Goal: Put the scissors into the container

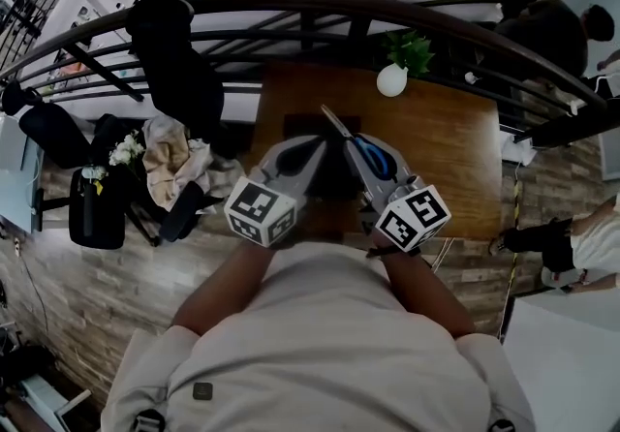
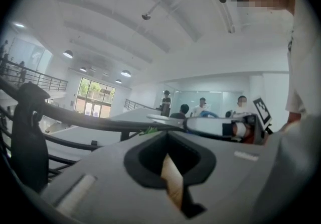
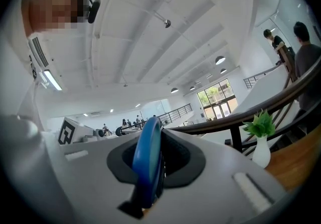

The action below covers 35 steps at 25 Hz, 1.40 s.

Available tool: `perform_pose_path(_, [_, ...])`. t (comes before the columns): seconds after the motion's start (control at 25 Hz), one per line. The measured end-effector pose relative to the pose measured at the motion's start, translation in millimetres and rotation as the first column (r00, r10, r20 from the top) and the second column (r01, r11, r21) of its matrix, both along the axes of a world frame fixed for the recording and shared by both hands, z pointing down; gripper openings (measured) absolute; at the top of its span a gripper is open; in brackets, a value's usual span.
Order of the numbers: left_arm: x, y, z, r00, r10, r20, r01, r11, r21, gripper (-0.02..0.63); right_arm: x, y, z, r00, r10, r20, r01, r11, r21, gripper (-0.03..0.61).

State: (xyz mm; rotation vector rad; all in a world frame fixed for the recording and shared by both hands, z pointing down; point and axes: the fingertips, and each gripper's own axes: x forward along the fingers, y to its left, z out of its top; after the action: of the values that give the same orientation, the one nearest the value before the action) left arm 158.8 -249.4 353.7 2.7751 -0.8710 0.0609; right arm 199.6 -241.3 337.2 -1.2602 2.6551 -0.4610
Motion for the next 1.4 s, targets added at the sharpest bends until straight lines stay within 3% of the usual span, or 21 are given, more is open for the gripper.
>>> perform_pose_path(0.4, [-59, -13, -6, 1.000, 0.019, -0.008, -0.019, 1.000, 0.010, 0.005, -58, -13, 1, 1.000, 0.007, -0.008, -0.007, 1.000, -0.019, 0.049])
perform_pose_path(0.64, [-76, -17, 11, 0.999, 0.055, 0.003, -0.054, 0.998, -0.021, 0.003, -77, -17, 15, 1.000, 0.018, -0.023, -0.019, 0.999, -0.029, 0.049])
perform_pose_path(1.04, [-74, -39, 40, 0.998, 0.061, 0.024, -0.059, 0.996, -0.072, 0.004, -67, -33, 59, 1.000, -0.017, 0.002, 0.017, 0.986, -0.165, 0.049])
perform_pose_path(1.4, [-66, -60, 89, 0.996, 0.039, 0.081, -0.025, 0.986, -0.163, 0.005, -43, -51, 113, 0.998, -0.063, 0.029, 0.069, 0.950, -0.303, 0.051])
